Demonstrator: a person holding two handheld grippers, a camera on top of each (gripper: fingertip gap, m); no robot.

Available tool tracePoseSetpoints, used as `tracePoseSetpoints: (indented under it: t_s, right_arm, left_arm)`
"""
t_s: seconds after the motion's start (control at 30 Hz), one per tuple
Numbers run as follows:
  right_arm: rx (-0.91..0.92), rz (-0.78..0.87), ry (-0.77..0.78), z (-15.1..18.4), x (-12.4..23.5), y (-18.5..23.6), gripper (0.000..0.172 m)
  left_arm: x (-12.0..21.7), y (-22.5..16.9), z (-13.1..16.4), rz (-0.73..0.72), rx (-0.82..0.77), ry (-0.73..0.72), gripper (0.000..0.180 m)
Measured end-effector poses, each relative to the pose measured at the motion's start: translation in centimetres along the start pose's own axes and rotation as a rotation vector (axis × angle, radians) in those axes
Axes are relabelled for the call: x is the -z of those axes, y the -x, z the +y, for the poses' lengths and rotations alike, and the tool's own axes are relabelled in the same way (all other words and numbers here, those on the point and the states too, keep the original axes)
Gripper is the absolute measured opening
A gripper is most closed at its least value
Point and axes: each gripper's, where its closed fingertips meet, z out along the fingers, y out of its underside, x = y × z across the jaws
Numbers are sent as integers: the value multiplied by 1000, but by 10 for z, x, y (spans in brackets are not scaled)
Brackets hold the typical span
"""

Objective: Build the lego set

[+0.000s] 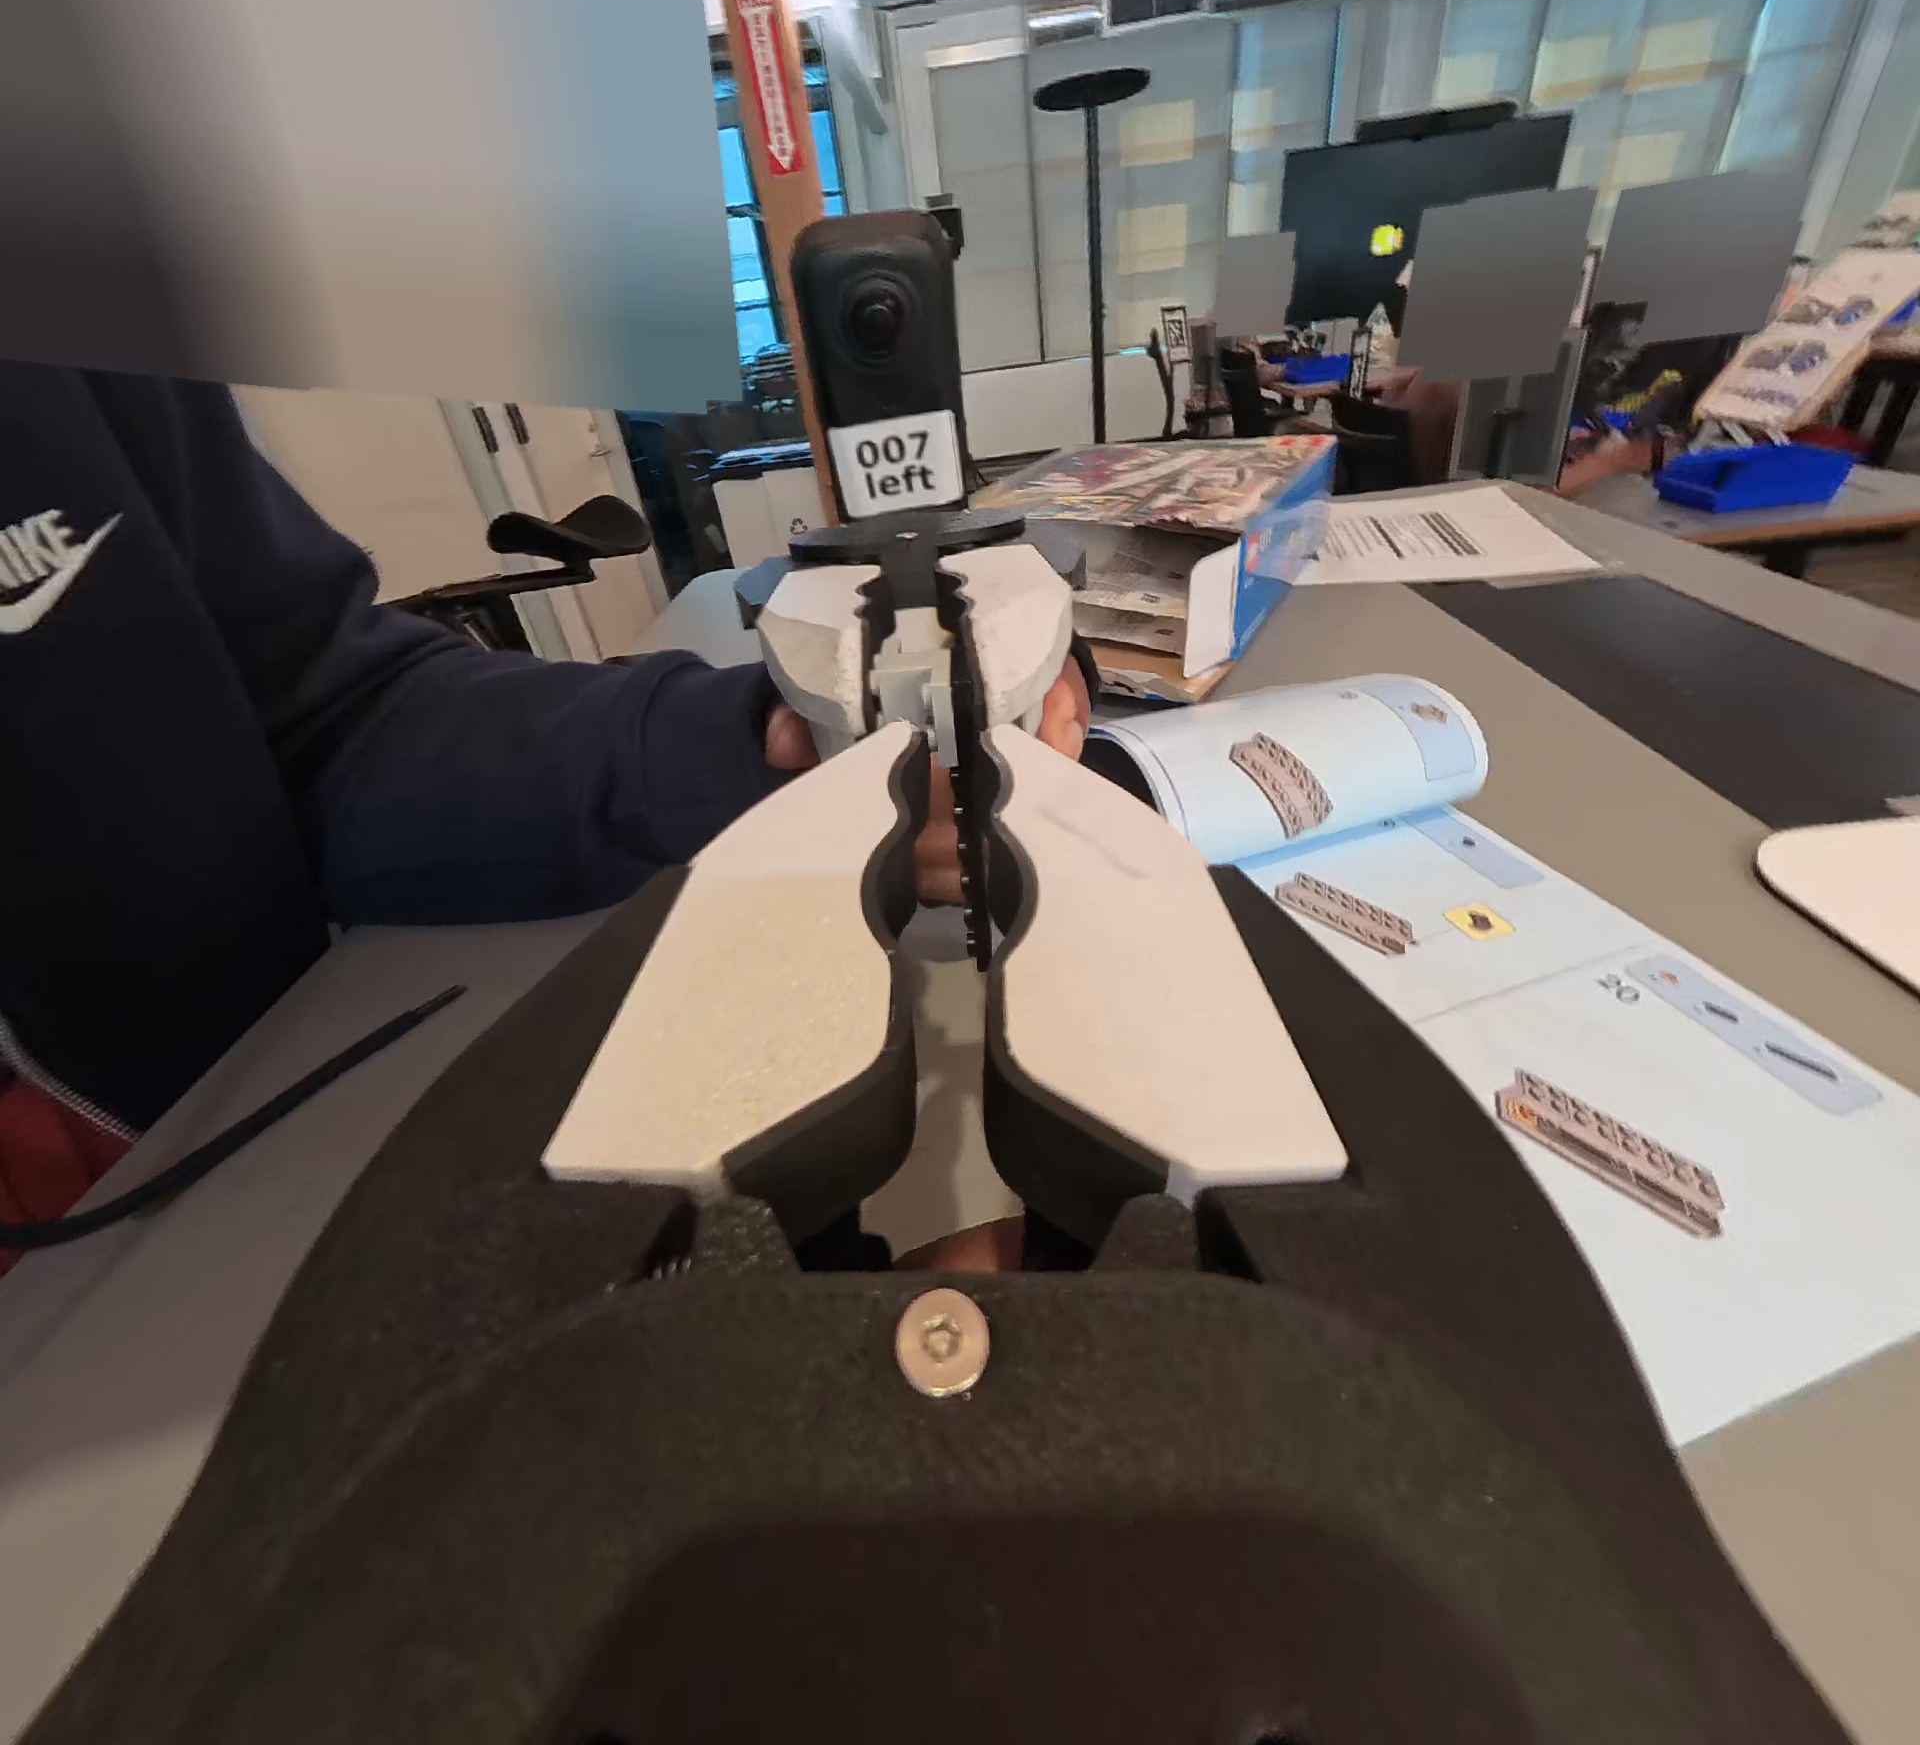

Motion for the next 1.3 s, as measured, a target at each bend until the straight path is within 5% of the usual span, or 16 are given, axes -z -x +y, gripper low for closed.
tracePoseSetpoints:
  t_s: [0.27, 0.7, 1.13, 1.3]
  right_arm:
    - [-25, 46, 26, 7, -2, -6, 6]
    - [-82, 75, 37, 7, -4, -12, 10]
    - [-53, 131, 206, 34, -11, -9, 9]
    - [-318, 256, 211, 46, -3, -10, 8]
  left_arm:
    - [8, 4, 21, -9, 18, 152, 18]
    - [15, 12, 27, -9, 129, 151, 18]
    - [14, 4, 35, 57, 184, 178, 18]
    - [14, 10, 32, 8, 164, 160, 36]
